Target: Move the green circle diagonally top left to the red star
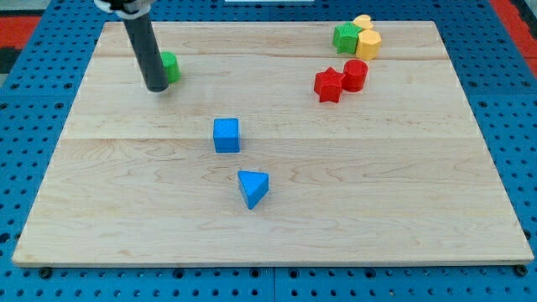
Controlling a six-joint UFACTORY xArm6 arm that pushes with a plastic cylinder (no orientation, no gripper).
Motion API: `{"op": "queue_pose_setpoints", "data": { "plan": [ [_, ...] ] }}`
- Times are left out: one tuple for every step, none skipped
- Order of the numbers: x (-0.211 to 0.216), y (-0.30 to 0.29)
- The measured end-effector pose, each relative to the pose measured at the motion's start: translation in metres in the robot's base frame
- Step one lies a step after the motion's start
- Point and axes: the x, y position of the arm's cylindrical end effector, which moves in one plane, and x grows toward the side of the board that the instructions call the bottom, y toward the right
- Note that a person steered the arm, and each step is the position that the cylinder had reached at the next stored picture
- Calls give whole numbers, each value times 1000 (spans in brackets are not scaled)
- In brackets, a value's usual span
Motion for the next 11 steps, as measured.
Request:
{"op": "queue_pose_setpoints", "data": {
  "plan": [
    [-37, 9],
    [-41, -46],
    [-60, -89],
    [-69, -39],
    [-72, 13],
    [-77, 78],
    [-89, 100],
    [-112, 90],
    [-98, 146],
    [-92, 134],
    [-87, 123]
  ]
}}
